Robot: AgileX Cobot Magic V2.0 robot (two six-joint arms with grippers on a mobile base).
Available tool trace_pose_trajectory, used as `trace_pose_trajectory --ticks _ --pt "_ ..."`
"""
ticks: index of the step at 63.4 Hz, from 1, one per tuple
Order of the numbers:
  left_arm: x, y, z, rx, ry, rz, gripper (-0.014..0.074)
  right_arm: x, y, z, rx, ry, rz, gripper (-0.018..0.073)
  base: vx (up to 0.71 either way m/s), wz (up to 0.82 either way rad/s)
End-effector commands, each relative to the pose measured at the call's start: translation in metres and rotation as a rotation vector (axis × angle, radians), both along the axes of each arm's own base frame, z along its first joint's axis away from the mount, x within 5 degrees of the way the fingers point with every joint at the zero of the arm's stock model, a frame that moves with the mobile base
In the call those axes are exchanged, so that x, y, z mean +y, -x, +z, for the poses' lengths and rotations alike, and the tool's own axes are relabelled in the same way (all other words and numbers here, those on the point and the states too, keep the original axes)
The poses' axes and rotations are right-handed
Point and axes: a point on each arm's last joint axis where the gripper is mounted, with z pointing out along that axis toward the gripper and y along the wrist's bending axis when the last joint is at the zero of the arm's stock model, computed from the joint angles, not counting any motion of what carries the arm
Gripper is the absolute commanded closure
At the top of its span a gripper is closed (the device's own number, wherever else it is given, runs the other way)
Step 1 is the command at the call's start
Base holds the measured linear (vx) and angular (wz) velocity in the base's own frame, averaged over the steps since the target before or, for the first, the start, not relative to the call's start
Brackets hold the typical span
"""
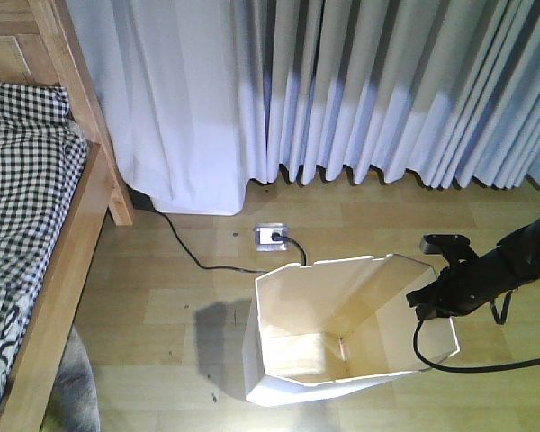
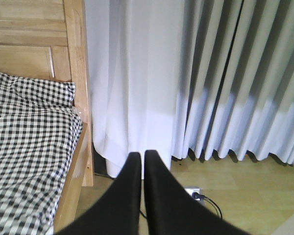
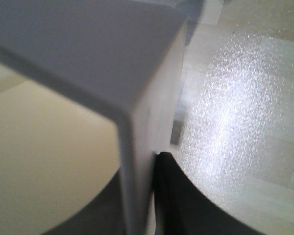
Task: Move trash bin to bedside with robot
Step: 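Keep holding the bin while the base approaches the curtains beside the bed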
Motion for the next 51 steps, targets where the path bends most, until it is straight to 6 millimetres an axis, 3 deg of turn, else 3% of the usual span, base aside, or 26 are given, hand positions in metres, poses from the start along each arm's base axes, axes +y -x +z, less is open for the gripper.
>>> trace_pose_trajectory --ticks 1,51 --pt "-0.0002 -0.0006 0.0007 -0.064 0.011 -0.003 0.0602 0.0087 -0.0111 0.0331 -0.035 -0.138 -0.006 0.0564 0.22 0.03" --pt "-0.0002 -0.0006 0.0007 -0.064 0.011 -0.003 0.0602 0.0087 -0.0111 0.0331 -0.035 -0.138 -0.006 0.0564 0.19 0.04"
